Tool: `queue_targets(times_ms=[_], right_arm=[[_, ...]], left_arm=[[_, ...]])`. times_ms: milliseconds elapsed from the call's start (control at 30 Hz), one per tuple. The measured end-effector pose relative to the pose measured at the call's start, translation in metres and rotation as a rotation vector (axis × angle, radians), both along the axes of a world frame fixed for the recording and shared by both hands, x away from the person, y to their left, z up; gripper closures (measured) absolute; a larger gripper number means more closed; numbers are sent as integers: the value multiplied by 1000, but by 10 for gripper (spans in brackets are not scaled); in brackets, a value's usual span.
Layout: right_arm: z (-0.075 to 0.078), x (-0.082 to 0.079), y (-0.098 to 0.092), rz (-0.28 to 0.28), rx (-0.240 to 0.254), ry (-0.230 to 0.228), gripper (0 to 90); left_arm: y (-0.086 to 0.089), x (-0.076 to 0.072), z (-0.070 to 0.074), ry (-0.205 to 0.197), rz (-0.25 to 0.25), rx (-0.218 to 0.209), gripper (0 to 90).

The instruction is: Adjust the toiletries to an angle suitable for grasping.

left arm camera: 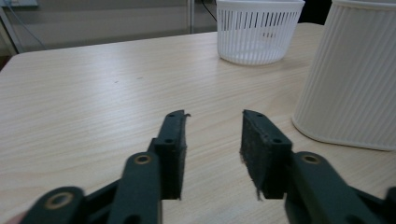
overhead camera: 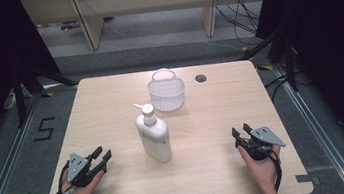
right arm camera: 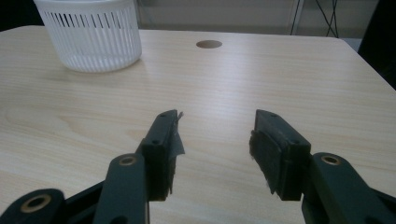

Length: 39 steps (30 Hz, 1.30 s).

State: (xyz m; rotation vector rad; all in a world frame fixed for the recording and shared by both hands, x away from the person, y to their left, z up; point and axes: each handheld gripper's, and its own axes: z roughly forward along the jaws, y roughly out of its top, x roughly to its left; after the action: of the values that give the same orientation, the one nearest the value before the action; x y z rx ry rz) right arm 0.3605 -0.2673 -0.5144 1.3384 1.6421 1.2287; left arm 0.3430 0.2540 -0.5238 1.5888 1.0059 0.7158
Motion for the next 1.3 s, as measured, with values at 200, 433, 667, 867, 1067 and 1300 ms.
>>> queue_targets(times_ms=[200,433,667,867,1067,1300], right_arm=[[1,-1,-1,13,4,12,574],[1,-1,1,17,-41,9,734],[2,1,4,-7,-59,20,789],[1,1,3,6,-38,9,815],[1,2,2,4,-66,-8,813],[1,2,2,4,-50,2,799]], left_arm=[[-8,-5,5,-1,-33,-2,792],[-30,-13,16,-14,-141,-12,893],[-58,-17,29,-51,-246,8,894],[-83,-16,37,-44,-302,38,894],[-107,-13,42,-30,-356,51,894],[-120,-7,42,-9,-380,60,894]])
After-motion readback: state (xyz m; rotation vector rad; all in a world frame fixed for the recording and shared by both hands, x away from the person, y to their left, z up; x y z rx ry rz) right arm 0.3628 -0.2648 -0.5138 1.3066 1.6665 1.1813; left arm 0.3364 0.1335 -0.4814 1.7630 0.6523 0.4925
